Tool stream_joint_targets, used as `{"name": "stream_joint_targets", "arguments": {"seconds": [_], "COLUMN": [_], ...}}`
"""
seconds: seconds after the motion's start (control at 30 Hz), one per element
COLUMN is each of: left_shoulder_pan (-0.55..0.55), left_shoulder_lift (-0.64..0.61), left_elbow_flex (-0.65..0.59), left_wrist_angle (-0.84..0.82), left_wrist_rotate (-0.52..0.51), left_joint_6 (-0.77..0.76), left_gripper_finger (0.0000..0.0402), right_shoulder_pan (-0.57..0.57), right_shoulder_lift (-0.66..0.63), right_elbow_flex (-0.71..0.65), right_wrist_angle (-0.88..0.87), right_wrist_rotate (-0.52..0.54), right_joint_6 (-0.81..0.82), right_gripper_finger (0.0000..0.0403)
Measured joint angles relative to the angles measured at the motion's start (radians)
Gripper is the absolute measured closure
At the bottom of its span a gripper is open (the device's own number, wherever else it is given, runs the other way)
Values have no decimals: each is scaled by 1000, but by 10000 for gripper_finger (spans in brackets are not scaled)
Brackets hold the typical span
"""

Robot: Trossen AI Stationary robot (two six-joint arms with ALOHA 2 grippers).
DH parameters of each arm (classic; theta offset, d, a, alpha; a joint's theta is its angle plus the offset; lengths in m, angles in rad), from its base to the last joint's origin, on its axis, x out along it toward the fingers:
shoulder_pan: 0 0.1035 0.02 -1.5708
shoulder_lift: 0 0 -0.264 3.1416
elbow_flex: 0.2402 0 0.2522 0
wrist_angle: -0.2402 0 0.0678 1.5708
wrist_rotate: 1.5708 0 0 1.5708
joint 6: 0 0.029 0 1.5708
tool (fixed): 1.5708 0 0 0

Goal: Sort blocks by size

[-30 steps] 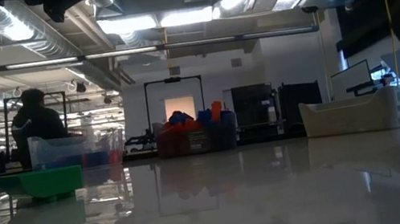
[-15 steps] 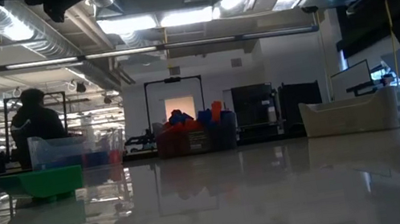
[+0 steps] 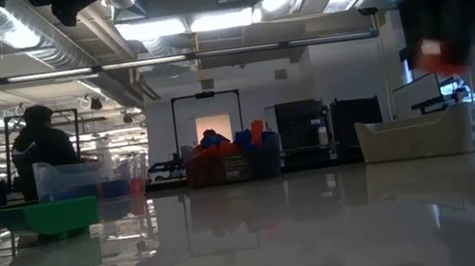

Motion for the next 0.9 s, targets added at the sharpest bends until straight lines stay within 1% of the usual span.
{"name": "stream_joint_targets", "arguments": {"seconds": [0.13,0.23,0.37,0.6,0.73,0.8,0.9], "left_shoulder_pan": [0,0,0,0,0,0,0], "left_shoulder_lift": [0,0,0,0,0,0,-2], "left_elbow_flex": [0,0,0,0,0,1,2], "left_wrist_angle": [0,0,0,8,8,15,17], "left_wrist_rotate": [0,0,0,0,0,0,-1], "left_joint_6": [0,9,12,21,21,23,26], "left_gripper_finger": [205,205,205,205,205,205,205], "right_shoulder_pan": [-72,-138,-227,-368,-442,-476,-521], "right_shoulder_lift": [0,15,70,225,332,386,460], "right_elbow_flex": [20,13,12,12,25,50,114], "right_wrist_angle": [138,281,475,922,1157,1226,1276], "right_wrist_rotate": [124,164,163,158,106,78,35], "right_joint_6": [-125,-227,-373,-570,-611,-612,-614], "right_gripper_finger": [270,269,268,268,268,267,267]}}
